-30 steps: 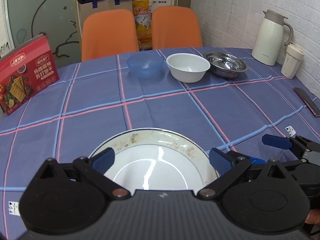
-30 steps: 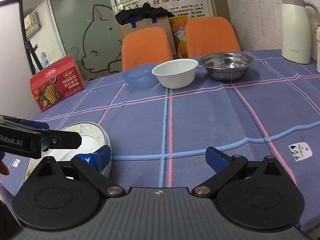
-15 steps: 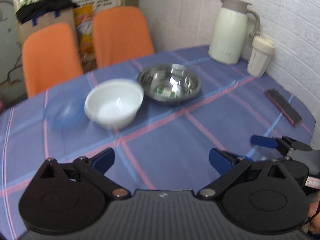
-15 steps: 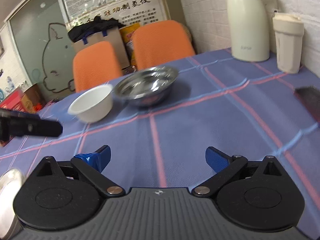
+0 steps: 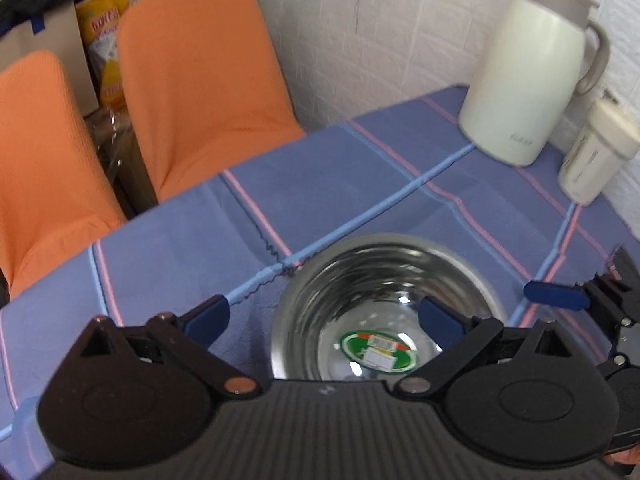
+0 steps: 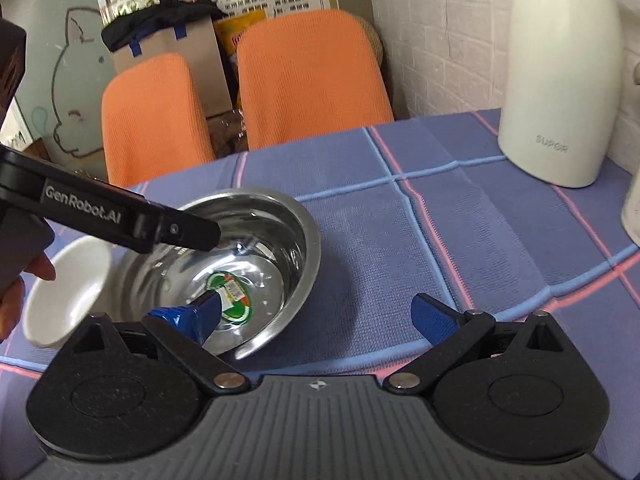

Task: Organize plates and bowls
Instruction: 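Grasp the rim of the steel bowl with the left tool, then carry the steel bowl toward the plate stack with the left tool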

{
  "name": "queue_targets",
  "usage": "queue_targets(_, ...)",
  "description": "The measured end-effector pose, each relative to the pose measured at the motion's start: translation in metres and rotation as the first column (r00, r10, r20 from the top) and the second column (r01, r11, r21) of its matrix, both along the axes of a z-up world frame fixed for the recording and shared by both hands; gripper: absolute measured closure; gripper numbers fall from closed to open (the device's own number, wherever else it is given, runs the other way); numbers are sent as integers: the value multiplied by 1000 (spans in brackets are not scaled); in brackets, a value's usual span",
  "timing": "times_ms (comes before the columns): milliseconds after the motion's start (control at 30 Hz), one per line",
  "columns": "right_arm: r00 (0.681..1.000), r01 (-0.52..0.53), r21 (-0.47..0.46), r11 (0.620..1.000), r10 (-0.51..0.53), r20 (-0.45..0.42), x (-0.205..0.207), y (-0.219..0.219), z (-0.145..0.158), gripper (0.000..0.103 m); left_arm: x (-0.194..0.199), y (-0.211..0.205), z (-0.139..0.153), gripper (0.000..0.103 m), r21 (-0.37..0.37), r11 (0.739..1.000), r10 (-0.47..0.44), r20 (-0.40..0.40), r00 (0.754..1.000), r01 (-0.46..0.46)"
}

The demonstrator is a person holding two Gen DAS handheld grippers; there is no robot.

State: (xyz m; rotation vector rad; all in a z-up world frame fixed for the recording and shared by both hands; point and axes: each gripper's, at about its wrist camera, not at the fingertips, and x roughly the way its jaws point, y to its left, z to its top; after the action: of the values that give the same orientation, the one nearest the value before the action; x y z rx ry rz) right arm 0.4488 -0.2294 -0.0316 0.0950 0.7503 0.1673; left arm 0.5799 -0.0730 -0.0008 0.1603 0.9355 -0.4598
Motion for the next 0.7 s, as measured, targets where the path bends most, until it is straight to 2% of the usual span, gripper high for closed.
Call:
queue_targets(167,1000,-9,-6,1000,9,-10,6,8,-9,14,6,-7,-17,5,21,999,-47,-4,999,48)
queue_targets(233,1000,-17,-17,1000,17,-6,8,13,-8,14,7,-12,-22,9,34,997,-66,-15,998,66)
queue_targets(267,1000,-23,-15,1000,23,-5,7,16,-8,14,7,-14,-24,19,42,996,-73,-28,997,74)
queue_targets(300,999,-36,-11,999,36,-8,6,19,-7,14,8,-16,-28,35,47,996,-79,-47,996,81)
queue_targets(367,998,-63,-6,998,63,-10,2,25,-7,14,8,-17,-31,36,54,995,-75,-56,996,78)
queue_targets(467,995,-102,6,995,102,-17,-2,30,-5,15,5,-15,-28,47,33,996,-84,-77,993,87)
queue_targets(567,994,-108,60,992,109,-13,-11,32,4,13,1,-17,-24,48,23,994,-103,-94,990,105)
queue_targets(700,995,-100,63,993,101,-11,-25,31,15,13,-10,-17,-14,50,21,993,-113,-81,990,115)
